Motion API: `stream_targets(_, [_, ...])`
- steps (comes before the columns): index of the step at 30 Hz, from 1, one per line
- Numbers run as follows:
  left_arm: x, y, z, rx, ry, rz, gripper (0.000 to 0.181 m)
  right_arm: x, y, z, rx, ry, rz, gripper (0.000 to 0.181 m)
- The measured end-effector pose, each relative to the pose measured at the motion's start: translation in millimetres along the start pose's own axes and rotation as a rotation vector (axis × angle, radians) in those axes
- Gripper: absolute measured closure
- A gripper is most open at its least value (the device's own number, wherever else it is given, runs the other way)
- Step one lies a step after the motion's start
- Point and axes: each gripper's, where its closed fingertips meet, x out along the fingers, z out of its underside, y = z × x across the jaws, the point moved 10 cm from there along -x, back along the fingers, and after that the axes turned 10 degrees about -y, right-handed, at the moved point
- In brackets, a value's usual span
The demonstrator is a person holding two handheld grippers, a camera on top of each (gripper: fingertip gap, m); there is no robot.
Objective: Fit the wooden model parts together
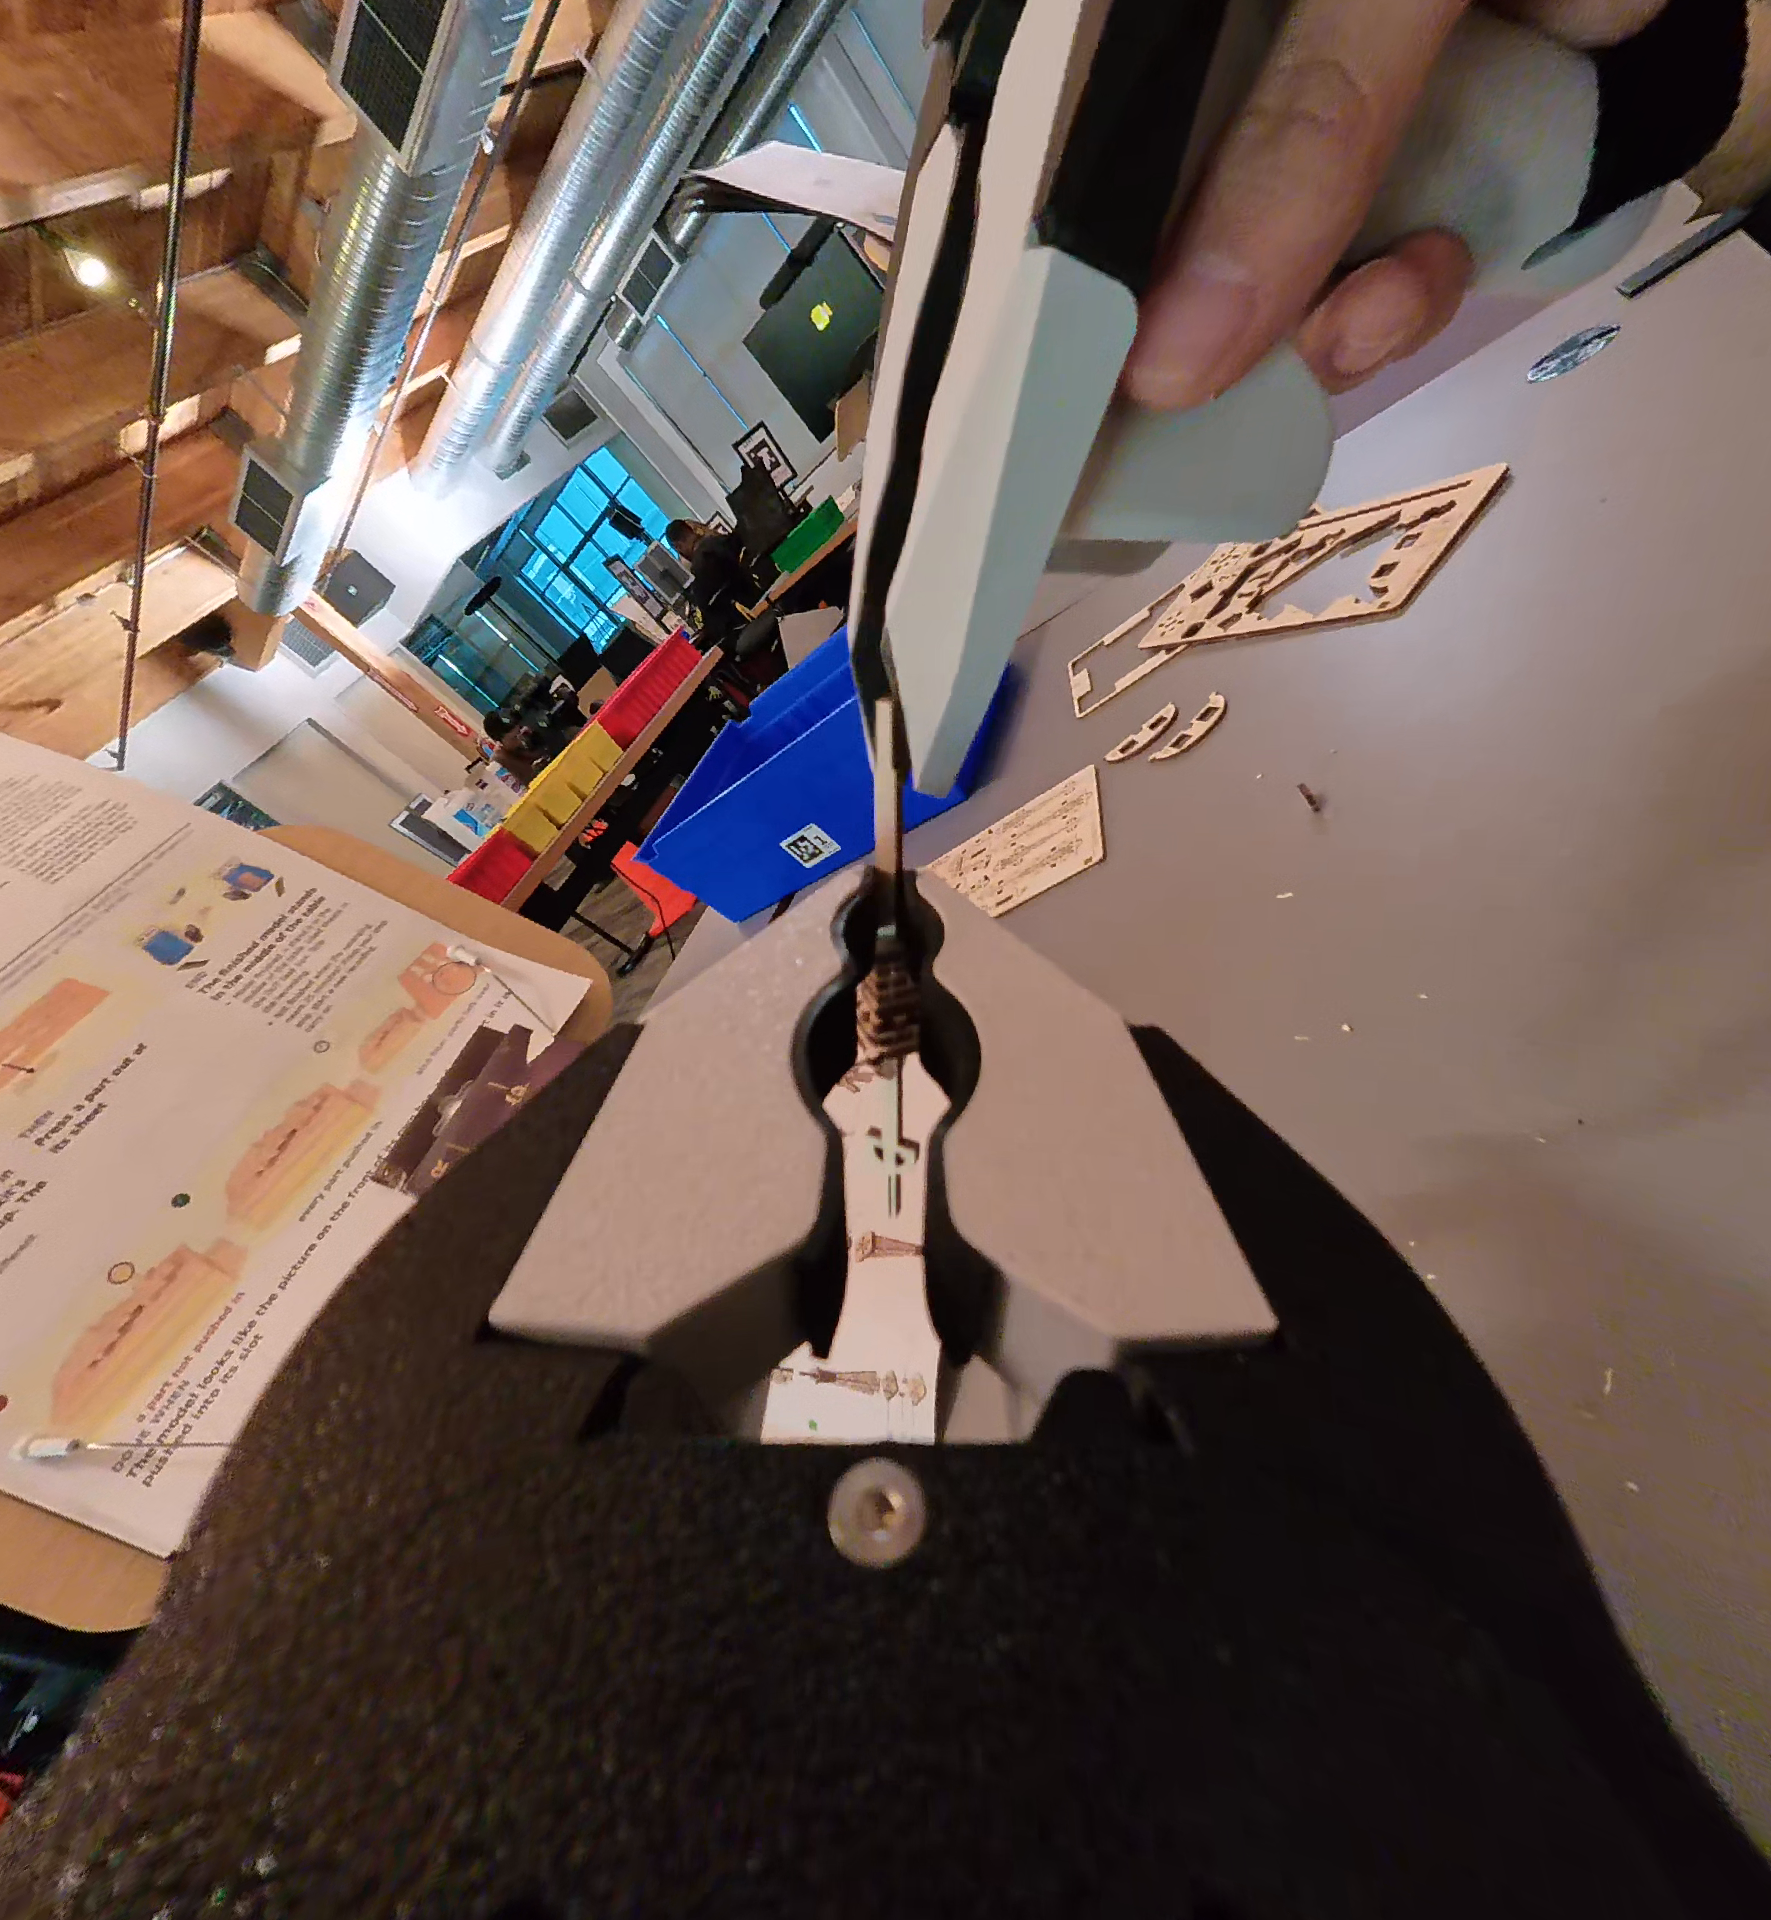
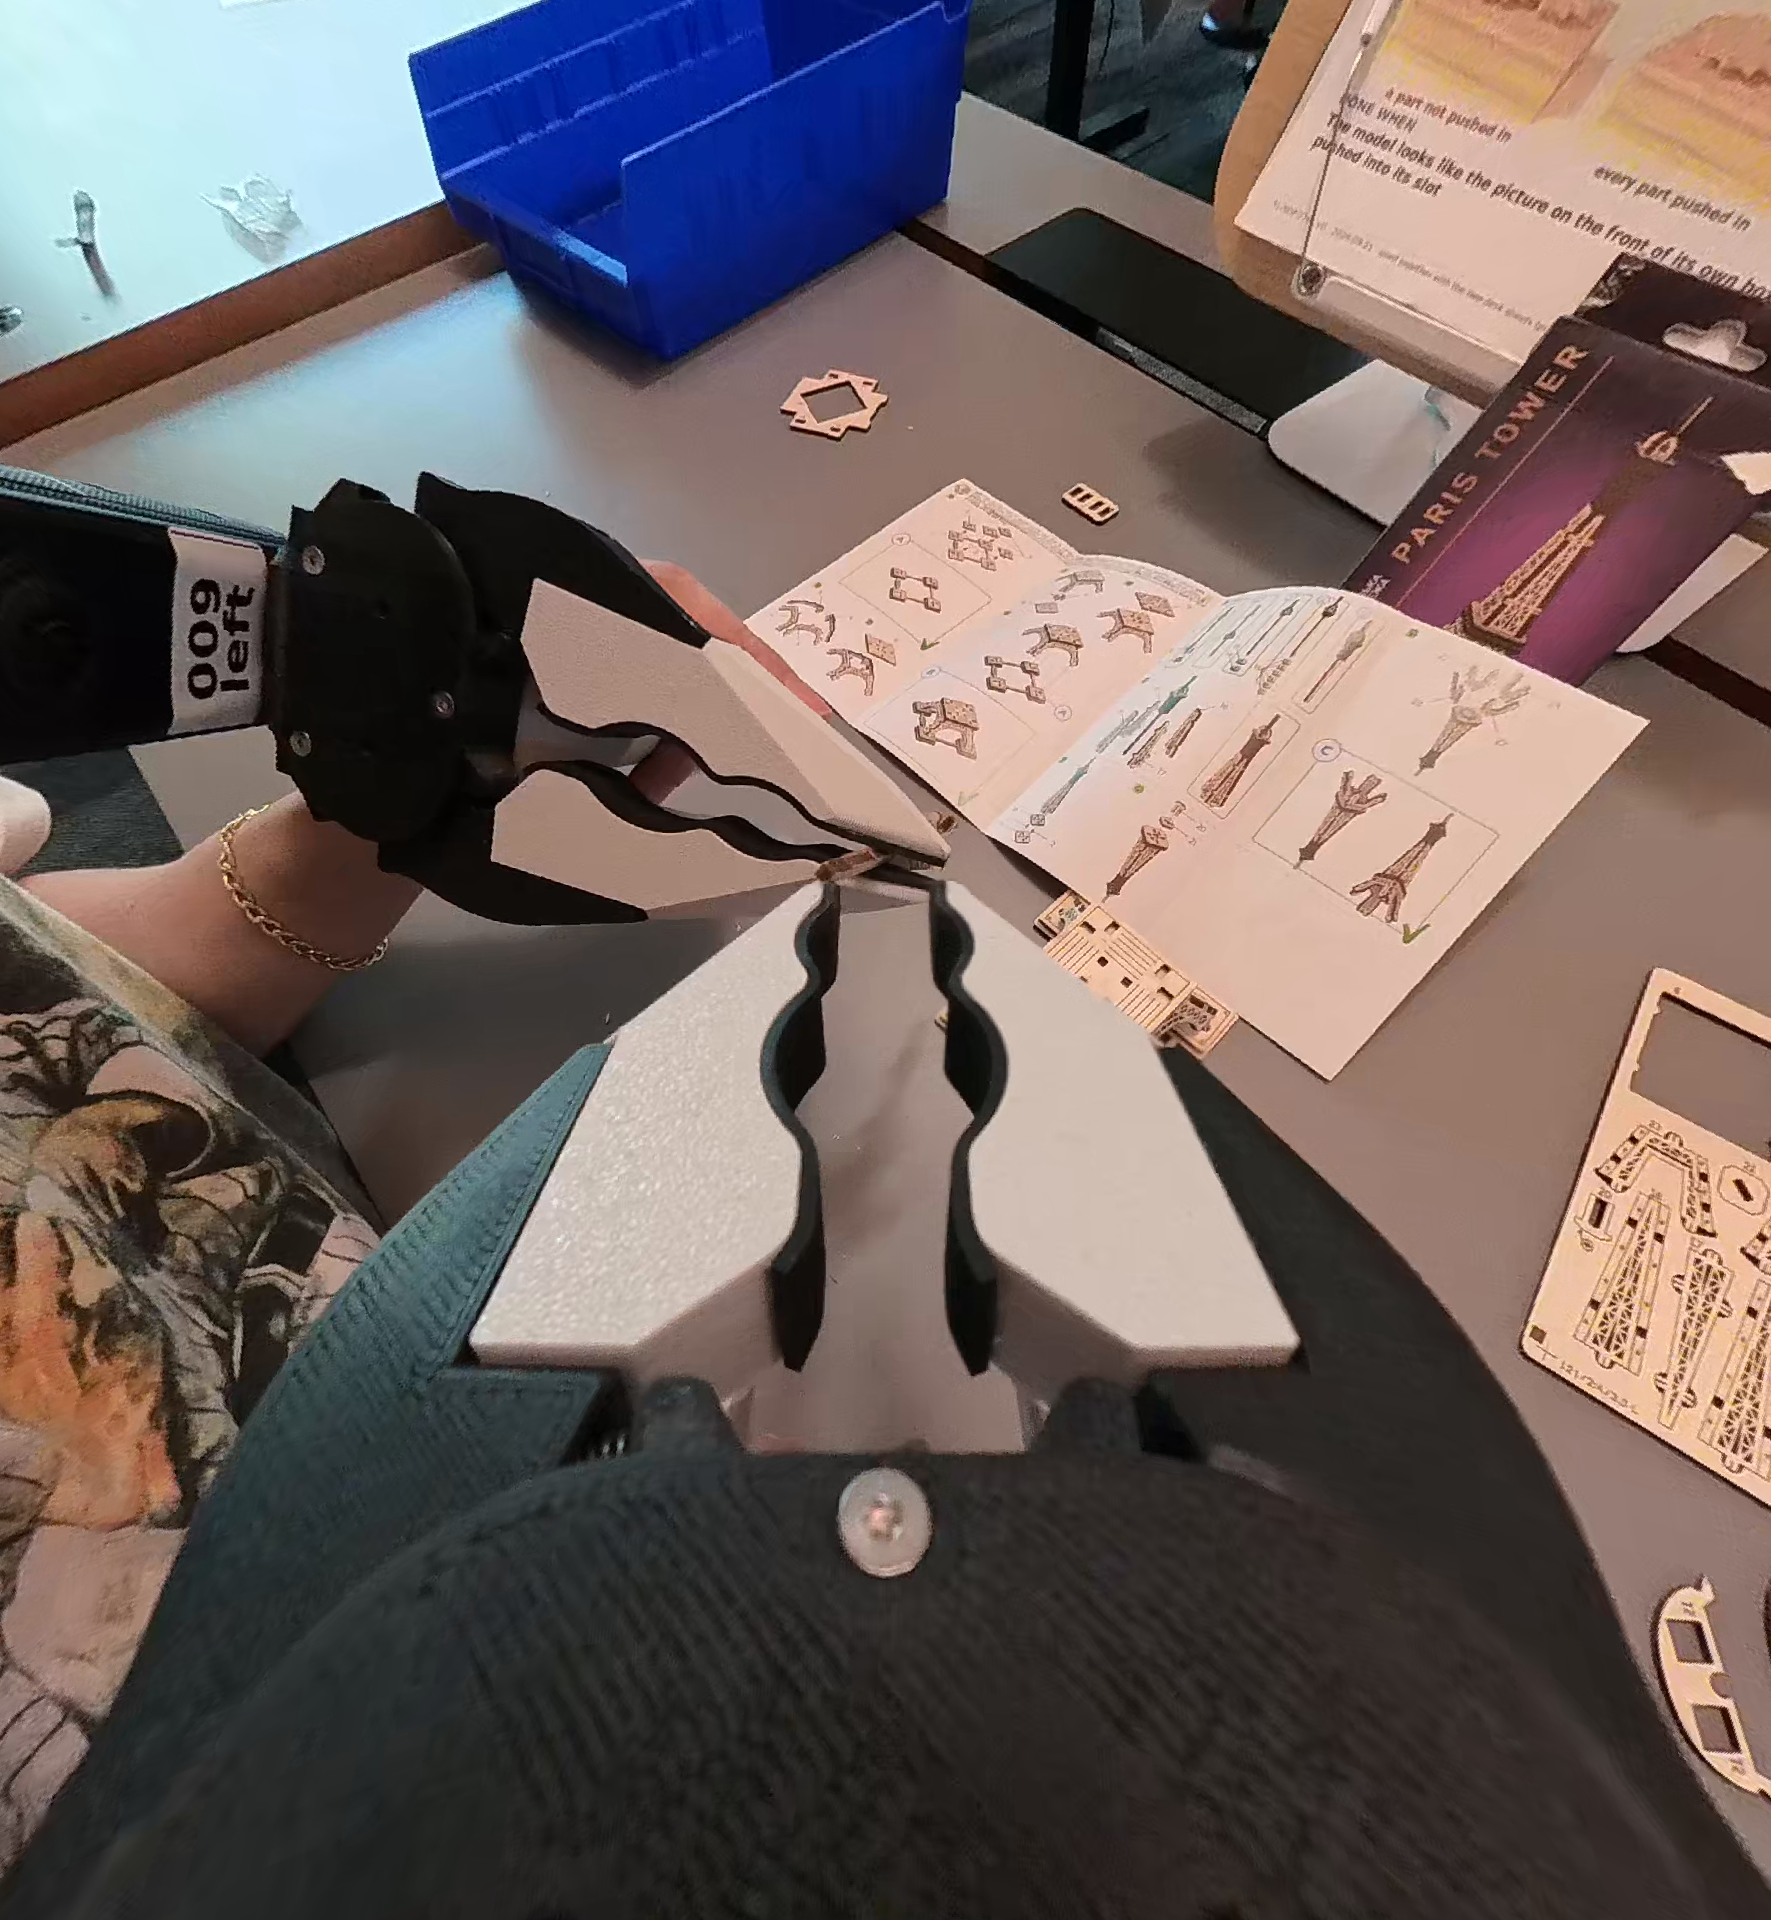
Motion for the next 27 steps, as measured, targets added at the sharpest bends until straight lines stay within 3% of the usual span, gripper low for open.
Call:
stream_targets(8, [0.8, -0.5, 1.9, 0.004, -0.023, -0.011, 0.180, -3.1, -1.5, -2.1, -0.006, 0.039, 0.014, 0.154])
stream_targets(14, [1.5, -0.3, 1.4, 0.007, -0.026, -0.019, 0.180, -1.6, -4.3, -2.7, -0.037, 0.048, 0.012, 0.179])
stream_targets(22, [0.4, -2.6, 2.2, -0.019, -0.009, -0.044, 0.180, -0.5, -8.5, -5.2, -0.137, 0.070, 0.097, 0.180])
stream_targets(27, [-4.2, -8.8, 1.7, -0.156, 0.081, -0.014, 0.173, 4.0, -10.8, -0.6, -0.219, 0.079, 0.249, 0.181])
